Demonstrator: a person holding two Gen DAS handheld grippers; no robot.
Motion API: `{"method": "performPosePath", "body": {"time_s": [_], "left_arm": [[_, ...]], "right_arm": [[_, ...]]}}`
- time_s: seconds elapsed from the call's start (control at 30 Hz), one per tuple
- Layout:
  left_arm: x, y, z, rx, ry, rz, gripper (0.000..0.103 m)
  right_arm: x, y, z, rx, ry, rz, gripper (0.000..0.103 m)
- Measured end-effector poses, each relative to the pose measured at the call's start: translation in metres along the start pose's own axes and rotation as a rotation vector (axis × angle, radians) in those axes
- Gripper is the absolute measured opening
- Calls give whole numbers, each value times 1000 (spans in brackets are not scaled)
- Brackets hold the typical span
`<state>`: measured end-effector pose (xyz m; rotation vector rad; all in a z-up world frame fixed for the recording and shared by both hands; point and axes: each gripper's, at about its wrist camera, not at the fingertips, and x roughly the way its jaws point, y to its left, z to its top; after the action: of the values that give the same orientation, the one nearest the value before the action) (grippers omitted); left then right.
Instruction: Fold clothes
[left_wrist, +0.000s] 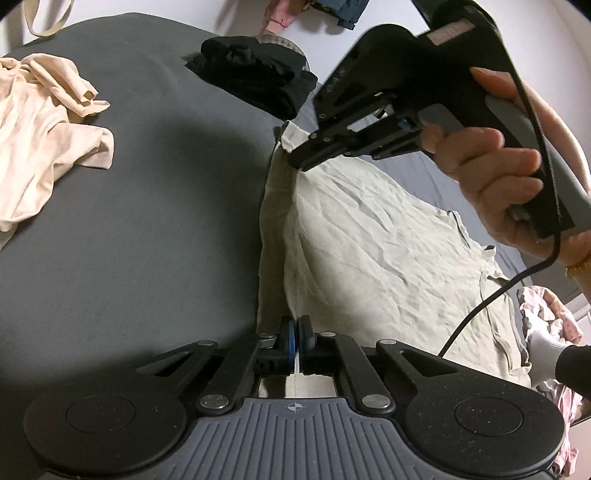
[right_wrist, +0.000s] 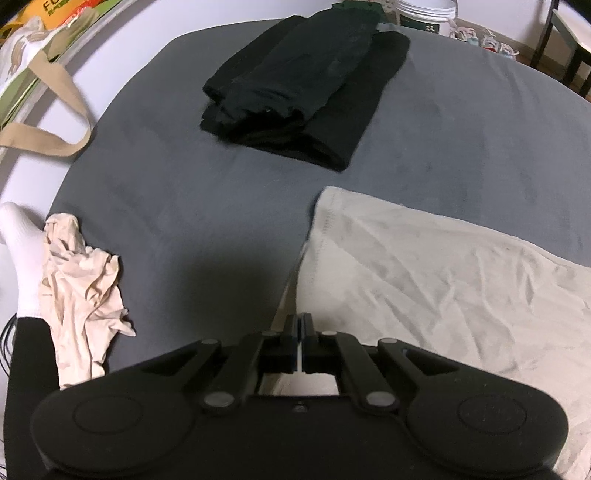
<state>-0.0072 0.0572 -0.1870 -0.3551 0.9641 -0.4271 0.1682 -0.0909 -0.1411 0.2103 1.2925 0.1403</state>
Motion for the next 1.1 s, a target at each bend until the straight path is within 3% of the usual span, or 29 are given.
{"method": "performPosePath", "body": {"time_s": [0.87,0.93,1.0,1.1], "left_arm": [[0,5,0,-22,9,33,0],[1,6,0,-24,14,30,1],[0,5,1,-26,10,31,1],[0,2,1,-14,9,44,1]], "right_arm": [[28,21,6,0,41,8,2],[23,20,6,-16,16,29,11],[8,18,3,-50,-32,59,41],[-19,13,-3,-100,-120,64,47]]}}
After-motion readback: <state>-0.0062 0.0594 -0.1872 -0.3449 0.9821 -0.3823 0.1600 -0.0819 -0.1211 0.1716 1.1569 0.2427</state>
